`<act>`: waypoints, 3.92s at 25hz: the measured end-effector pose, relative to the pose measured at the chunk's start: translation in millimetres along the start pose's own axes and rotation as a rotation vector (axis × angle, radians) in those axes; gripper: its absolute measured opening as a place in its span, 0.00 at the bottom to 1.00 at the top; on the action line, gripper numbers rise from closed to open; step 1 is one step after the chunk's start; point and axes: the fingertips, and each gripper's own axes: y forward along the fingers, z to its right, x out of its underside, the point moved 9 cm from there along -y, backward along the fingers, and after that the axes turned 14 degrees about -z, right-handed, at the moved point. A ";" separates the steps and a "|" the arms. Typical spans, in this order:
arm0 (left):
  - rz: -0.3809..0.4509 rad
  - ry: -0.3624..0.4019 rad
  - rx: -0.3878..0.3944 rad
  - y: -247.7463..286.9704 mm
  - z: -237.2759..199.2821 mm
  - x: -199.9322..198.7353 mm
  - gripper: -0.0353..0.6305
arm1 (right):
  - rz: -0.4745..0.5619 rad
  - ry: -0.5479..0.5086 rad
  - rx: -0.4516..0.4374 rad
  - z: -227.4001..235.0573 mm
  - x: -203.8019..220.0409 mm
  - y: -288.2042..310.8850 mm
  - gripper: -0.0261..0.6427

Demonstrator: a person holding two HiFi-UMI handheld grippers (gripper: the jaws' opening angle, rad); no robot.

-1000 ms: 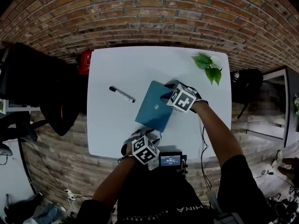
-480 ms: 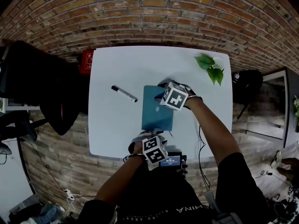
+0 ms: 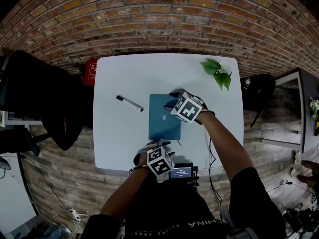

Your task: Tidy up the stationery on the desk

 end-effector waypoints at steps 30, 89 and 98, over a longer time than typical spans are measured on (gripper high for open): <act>0.291 -0.399 -0.313 -52.8 -40.3 56.0 0.07 | 0.237 0.626 0.143 -101.5 103.5 -78.5 0.05; 0.217 -0.503 -0.141 -17.0 -84.9 43.2 0.31 | 0.218 0.811 0.114 -86.3 103.8 -39.5 0.16; 0.252 -0.533 -0.086 -14.1 -83.2 31.9 0.31 | 0.303 0.694 0.138 -93.5 82.6 -85.9 0.12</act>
